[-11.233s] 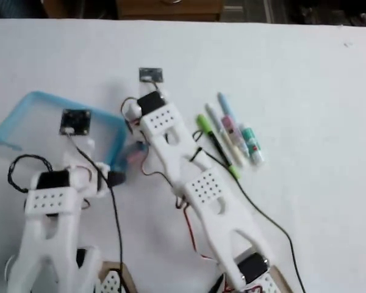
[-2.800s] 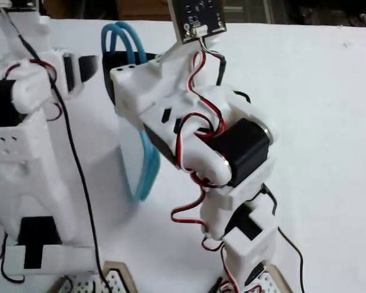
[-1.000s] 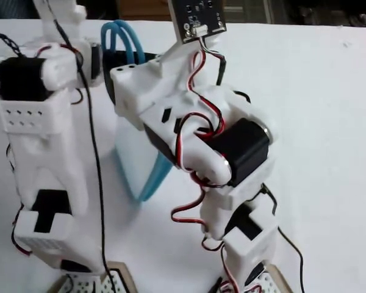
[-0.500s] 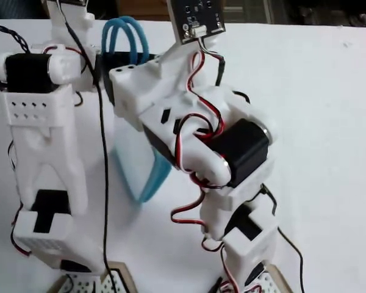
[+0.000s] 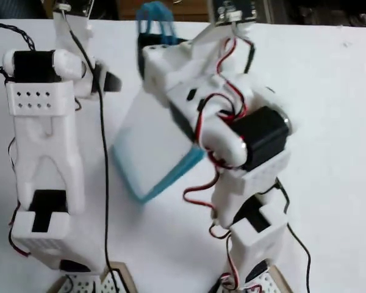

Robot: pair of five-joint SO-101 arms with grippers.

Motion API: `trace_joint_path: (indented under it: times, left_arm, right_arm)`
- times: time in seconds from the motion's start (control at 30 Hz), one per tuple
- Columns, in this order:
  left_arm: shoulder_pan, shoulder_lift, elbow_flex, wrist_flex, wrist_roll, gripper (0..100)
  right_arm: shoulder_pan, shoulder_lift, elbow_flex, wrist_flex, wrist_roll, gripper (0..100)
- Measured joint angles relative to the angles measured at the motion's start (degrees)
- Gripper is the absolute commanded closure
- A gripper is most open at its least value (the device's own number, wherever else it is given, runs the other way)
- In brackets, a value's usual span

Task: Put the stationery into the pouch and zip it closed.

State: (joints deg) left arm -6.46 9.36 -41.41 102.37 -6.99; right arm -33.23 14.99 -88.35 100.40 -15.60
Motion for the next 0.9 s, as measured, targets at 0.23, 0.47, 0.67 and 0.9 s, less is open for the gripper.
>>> trace_joint_path:
  times: [0.23,0.47,0.67,0.9]
  left_arm:
    - [-4.5,0.0,-1.6,0.0,3.8,71]
    - [-13.9,0.0,-5.7,0.0,12.1,71]
    - [-18.6,-11.3,4.1,0.0,6.0,71]
    - [-19.4,-30.0,25.1,0.0,2.7,71]
  right_arm:
    - [-0.6,0.0,0.0,-0.1,0.0,98.1]
    - [-6.8,0.0,0.0,-7.7,0.0,98.1]
    - [-12.8,0.0,0.0,-10.5,0.0,98.1]
    - [-13.8,3.6,0.0,-3.2,0.0,98.1]
